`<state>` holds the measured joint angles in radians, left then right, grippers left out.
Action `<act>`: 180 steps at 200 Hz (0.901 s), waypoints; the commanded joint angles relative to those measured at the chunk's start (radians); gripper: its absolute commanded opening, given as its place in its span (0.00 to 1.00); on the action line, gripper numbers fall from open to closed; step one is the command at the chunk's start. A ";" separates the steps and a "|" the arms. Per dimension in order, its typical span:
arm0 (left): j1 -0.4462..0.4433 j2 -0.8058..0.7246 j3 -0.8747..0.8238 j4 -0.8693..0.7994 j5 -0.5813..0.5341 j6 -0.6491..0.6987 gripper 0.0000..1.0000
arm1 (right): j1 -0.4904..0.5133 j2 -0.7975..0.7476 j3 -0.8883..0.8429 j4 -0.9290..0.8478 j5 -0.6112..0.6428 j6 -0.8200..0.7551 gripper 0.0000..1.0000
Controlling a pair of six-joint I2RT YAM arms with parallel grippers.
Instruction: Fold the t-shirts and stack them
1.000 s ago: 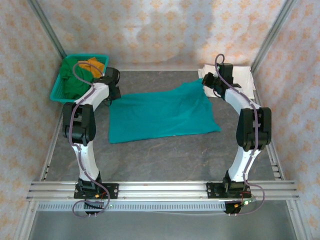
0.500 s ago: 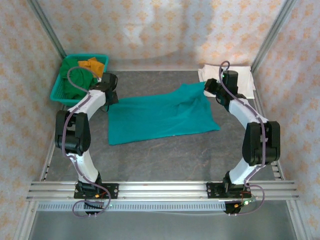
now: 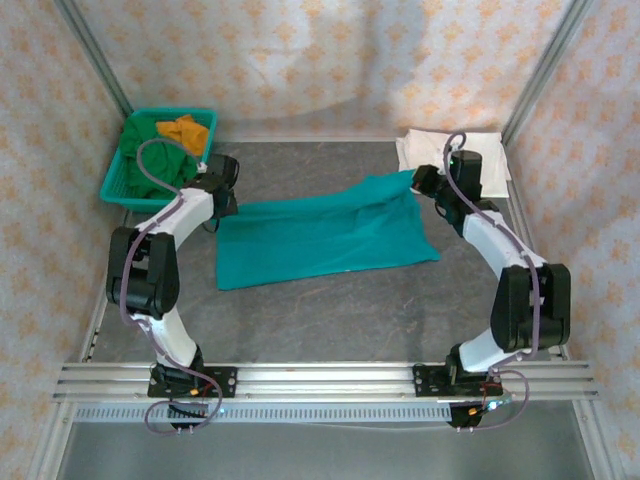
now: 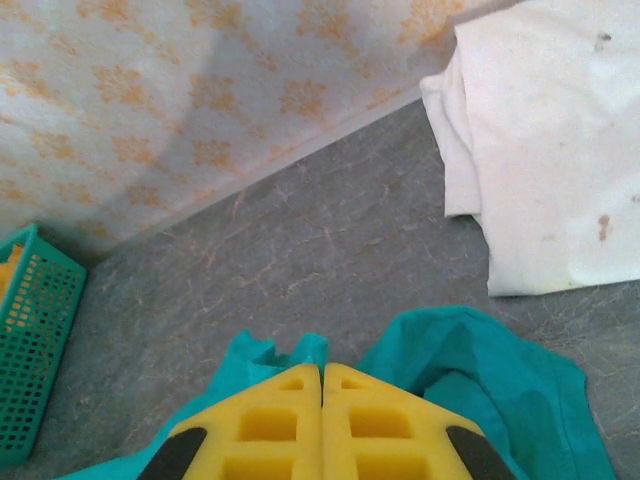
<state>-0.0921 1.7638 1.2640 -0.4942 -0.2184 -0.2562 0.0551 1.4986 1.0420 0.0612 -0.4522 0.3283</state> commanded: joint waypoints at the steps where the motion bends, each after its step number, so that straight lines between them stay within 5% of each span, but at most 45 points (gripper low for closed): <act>1: -0.002 -0.036 -0.030 0.001 -0.047 -0.007 0.00 | -0.005 -0.056 -0.028 -0.032 0.020 -0.016 0.00; 20: -0.006 -0.047 -0.065 0.000 -0.043 -0.019 0.12 | -0.004 -0.096 -0.077 -0.058 0.013 0.000 0.00; 57: -0.041 -0.161 -0.225 0.028 -0.043 -0.080 0.34 | -0.004 -0.261 -0.245 -0.144 0.015 0.023 0.22; 102: -0.060 -0.286 -0.309 0.016 0.013 -0.078 0.35 | -0.004 -0.445 -0.323 -0.244 0.079 -0.003 0.29; 141: -0.065 -0.122 -0.123 -0.011 0.125 -0.034 0.38 | 0.024 -0.237 -0.189 -0.206 -0.032 0.009 0.27; 180: -0.103 -0.057 -0.075 -0.010 0.157 -0.041 0.39 | 0.159 0.062 0.093 -0.388 0.046 -0.098 0.35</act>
<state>-0.1703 1.6863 1.1595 -0.4763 -0.0937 -0.3073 0.1505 1.4326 0.9890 -0.2142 -0.4335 0.3103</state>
